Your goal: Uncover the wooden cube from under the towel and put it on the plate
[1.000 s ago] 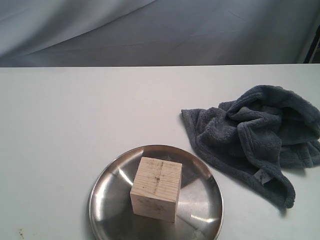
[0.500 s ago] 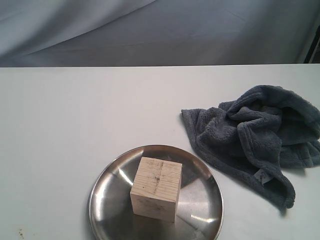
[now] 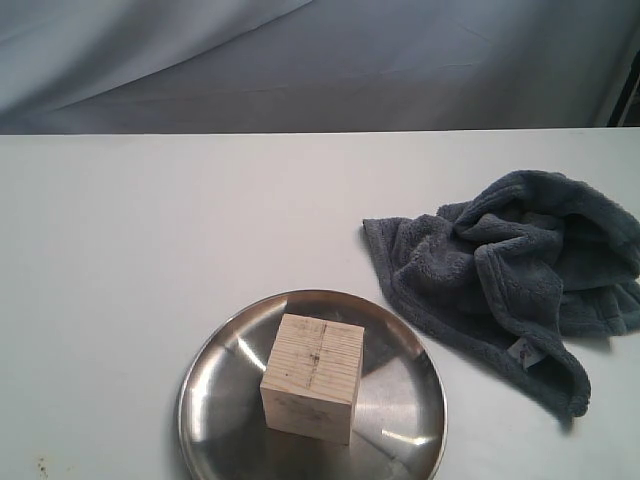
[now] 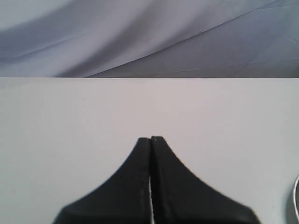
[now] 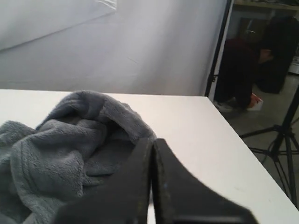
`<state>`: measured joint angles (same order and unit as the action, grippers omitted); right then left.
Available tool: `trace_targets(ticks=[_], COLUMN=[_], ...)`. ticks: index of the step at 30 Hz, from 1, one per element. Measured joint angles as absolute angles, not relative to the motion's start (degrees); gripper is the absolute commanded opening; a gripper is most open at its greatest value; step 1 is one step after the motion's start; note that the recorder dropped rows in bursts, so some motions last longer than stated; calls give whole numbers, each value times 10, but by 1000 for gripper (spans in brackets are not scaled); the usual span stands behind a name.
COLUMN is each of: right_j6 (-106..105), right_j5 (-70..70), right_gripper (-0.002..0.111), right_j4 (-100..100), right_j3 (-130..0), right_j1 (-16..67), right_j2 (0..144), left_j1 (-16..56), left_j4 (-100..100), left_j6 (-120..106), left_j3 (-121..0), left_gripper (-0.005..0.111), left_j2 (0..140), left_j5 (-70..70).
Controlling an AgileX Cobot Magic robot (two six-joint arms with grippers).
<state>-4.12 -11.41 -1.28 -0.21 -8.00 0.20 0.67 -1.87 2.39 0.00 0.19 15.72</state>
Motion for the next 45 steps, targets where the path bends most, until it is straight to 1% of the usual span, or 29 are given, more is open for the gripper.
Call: trace_targets(ticks=[4,8,26,31,45], right_j6=[-66,-80,-88,-88,-88], right_j5=[-155,-191,-197,-197,-197], right_gripper=[0,0,0,0,0], right_j4=[-12,-12,-11,-11,-47], right_j3=[-2,-2,-2,-2,-2], right_j1=[-101,-103,-103,-81,-78], right_j2=[2,2,2,2,2], left_j1=[7,7,7,7,7], left_j4=[-19,-19,-19,-19,-19], left_j6=[24,24,24,24,24], left_j3=[0,0,0,0,0], left_gripper=[0,0,0,0,0], left_j2=[2,2,2,2,2], left_j5=[156,156,156,156,156])
